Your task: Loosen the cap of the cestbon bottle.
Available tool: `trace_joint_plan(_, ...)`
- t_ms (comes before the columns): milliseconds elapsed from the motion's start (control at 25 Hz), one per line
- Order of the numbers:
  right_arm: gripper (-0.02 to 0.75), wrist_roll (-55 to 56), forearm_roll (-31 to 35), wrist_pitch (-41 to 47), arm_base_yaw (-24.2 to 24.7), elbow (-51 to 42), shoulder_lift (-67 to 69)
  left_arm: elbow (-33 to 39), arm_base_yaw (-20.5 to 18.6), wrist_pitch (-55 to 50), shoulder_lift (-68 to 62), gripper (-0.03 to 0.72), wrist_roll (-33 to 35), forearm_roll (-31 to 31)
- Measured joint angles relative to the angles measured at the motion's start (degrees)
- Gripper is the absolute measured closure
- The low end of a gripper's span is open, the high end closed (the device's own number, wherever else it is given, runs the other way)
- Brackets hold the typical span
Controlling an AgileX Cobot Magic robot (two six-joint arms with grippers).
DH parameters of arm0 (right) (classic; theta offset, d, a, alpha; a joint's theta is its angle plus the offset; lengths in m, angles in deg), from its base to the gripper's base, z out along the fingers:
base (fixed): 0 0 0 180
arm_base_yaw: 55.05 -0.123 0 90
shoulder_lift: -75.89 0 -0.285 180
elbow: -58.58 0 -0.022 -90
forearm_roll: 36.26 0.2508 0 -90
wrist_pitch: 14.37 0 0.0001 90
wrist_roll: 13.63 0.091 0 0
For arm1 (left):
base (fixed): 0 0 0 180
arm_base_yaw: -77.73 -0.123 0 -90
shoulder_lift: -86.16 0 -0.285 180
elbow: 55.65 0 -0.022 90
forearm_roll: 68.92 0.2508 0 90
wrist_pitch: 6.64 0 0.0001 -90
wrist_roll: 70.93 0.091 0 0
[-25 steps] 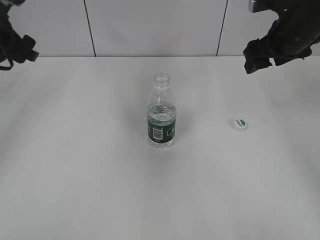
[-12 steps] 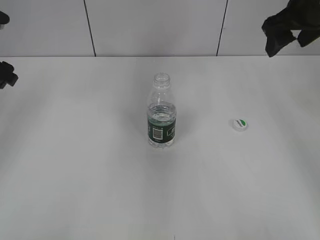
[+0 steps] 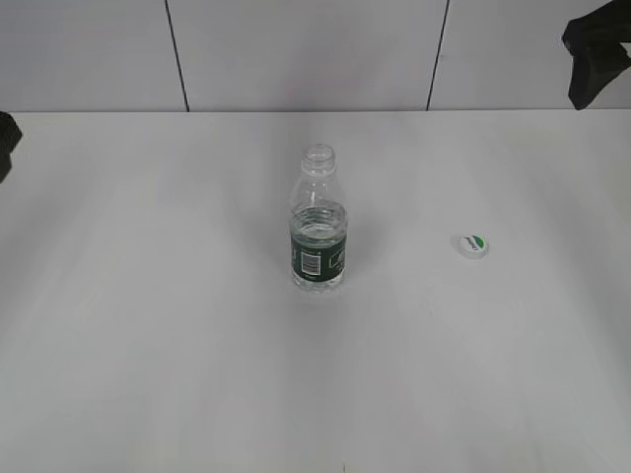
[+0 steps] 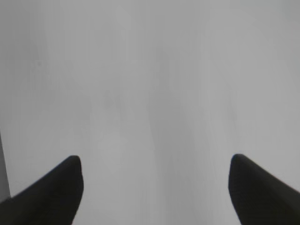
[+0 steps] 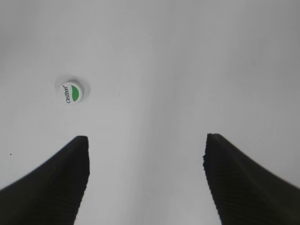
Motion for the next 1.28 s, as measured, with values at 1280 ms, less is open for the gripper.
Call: trace_joint_plan(1280, 0.157, -2.7, 5.4, 0.1, 0.3, -22.0, -28.3, 9.3, -4.1, -16.7, 19.1, 0.116, 6.1, -15.7)
